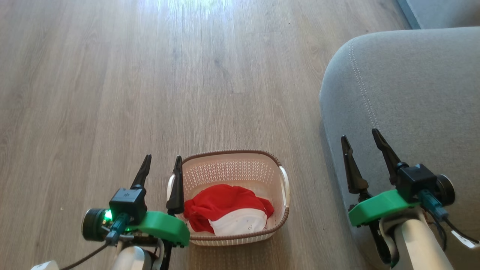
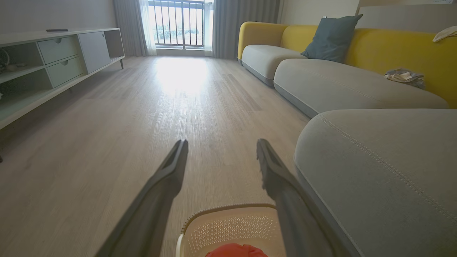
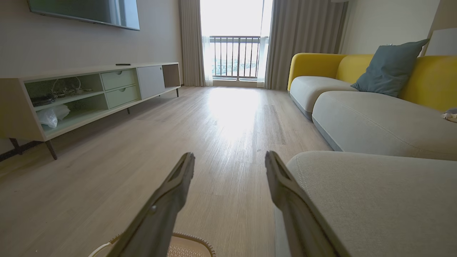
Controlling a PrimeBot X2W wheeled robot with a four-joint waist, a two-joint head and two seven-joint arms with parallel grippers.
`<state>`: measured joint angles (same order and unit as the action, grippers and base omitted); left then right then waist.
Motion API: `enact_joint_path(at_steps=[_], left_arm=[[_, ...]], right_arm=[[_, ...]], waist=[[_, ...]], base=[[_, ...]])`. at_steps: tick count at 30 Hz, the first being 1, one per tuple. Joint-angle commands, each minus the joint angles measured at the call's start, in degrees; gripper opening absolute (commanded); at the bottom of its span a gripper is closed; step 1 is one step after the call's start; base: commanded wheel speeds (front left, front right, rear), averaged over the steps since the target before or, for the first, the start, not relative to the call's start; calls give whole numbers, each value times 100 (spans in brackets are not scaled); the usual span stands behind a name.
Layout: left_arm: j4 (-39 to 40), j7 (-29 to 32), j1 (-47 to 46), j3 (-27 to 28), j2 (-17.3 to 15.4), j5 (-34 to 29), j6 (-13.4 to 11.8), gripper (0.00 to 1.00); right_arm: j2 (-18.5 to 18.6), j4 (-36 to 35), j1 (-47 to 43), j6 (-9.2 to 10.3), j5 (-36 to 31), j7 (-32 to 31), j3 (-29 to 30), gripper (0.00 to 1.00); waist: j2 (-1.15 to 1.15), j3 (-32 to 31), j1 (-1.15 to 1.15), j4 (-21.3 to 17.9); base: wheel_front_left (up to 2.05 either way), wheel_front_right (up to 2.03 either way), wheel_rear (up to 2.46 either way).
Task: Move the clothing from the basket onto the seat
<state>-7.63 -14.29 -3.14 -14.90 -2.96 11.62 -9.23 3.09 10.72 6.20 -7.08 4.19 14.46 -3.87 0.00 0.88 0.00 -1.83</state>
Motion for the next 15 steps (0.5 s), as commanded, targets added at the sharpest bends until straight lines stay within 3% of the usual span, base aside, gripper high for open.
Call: enact_joint_path(at_steps=[1, 8, 15], left_arm=[[179, -71, -207, 175, 8, 33, 21, 100], [39, -71, -262, 79, 8, -71, 112, 100], [-323, -71, -585, -39, 8, -425, 319, 100]], right_arm=[[-22, -189, 271, -41, 6, 54, -108, 100], [-22, -102, 275, -41, -6, 54, -22, 100], [-22, -170, 490, -41, -234, 54, 77, 100]], waist=[[0, 24, 0, -8], [0, 319, 0, -88], [0, 1177, 0, -249]], base=[[0, 0, 0], [0, 0, 0], [0, 0, 0]])
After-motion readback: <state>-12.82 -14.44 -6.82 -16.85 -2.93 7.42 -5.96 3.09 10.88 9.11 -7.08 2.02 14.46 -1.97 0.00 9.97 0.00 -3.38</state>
